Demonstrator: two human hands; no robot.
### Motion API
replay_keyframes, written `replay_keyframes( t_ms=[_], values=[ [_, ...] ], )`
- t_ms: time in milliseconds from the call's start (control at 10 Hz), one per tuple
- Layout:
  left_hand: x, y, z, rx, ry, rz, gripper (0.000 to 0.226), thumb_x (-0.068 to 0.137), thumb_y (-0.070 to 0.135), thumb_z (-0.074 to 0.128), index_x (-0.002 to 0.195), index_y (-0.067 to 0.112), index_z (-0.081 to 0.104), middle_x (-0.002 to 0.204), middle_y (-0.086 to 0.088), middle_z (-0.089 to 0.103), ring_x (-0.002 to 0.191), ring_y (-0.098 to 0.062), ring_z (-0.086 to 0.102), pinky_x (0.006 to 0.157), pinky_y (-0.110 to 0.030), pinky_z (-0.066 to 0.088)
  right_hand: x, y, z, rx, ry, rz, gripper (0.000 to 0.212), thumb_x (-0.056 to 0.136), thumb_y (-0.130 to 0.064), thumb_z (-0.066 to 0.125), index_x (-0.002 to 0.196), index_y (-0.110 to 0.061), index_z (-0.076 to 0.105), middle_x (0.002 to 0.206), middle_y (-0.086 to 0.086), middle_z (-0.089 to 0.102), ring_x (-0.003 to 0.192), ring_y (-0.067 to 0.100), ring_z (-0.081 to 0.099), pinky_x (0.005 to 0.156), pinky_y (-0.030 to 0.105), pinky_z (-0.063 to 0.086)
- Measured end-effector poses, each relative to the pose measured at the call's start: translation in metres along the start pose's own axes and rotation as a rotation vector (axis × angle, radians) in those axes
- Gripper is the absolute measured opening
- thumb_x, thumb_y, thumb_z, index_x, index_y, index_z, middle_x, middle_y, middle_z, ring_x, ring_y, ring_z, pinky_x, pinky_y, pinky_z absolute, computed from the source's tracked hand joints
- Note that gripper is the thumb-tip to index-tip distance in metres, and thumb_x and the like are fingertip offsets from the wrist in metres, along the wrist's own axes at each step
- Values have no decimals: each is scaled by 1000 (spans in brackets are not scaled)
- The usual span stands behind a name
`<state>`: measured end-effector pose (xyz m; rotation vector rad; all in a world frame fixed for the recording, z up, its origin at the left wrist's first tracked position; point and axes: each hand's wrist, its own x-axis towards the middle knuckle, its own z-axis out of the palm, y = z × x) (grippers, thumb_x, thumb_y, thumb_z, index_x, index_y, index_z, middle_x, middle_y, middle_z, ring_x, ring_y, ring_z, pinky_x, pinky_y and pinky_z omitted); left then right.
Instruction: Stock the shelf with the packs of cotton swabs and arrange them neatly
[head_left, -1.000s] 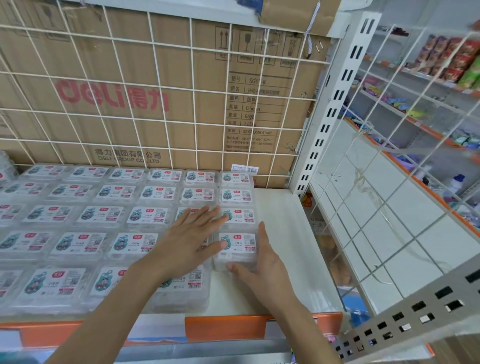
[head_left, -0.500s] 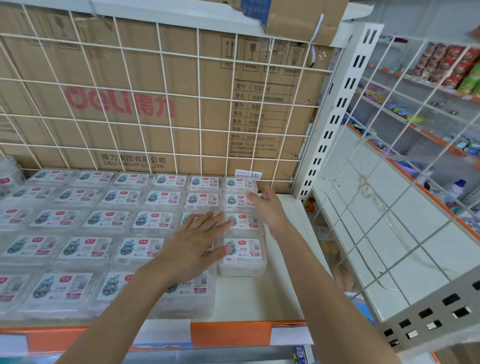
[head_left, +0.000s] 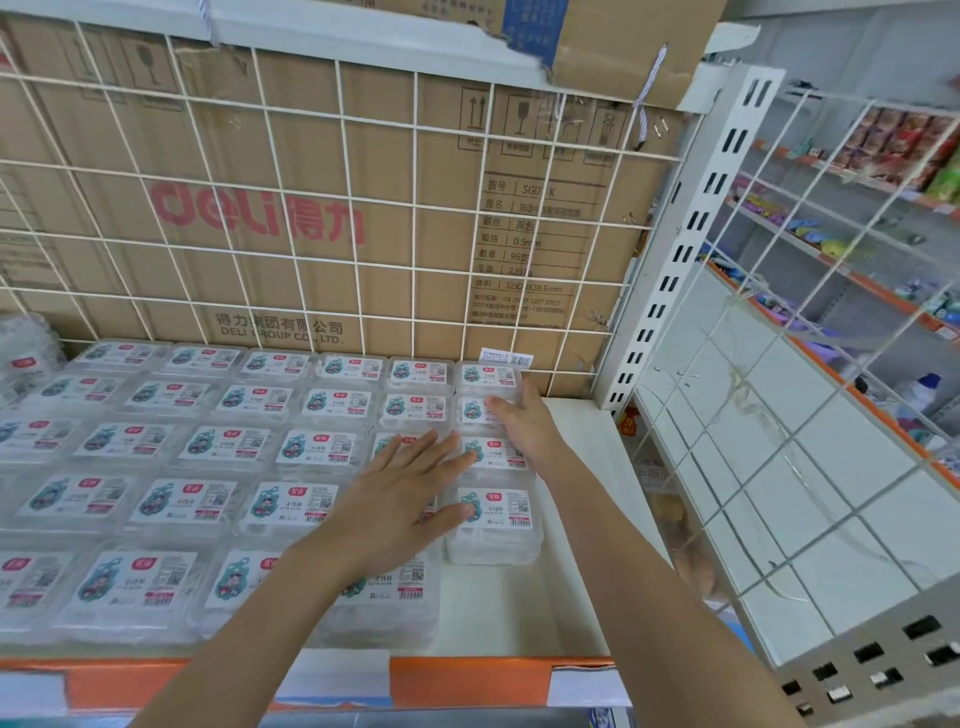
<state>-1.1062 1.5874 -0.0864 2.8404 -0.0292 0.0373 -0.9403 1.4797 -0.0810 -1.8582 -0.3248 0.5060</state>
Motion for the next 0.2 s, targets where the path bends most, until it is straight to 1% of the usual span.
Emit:
replay_keyframes(
  t_ms=[100, 200],
  values=[
    [1, 0, 0, -69, 16, 0, 90, 57, 89, -19, 137, 49, -4, 148, 24, -11, 139, 3, -16, 112, -22, -16, -7, -5, -2, -42, 34, -20, 26, 96, -32, 50, 119, -22, 42, 113, -3, 57, 94, 15, 59, 81, 30, 48],
    [2, 1, -9, -424, 95, -20, 74, 73, 87, 11, 137, 50, 22, 152, 22, 11, 140, 5, 7, 115, -21, 3, -14, -3, -11, -127, 177, -107, 37, 97, -41, 45, 127, -20, 46, 116, -3, 57, 99, 13, 56, 82, 29, 42]
  ],
)
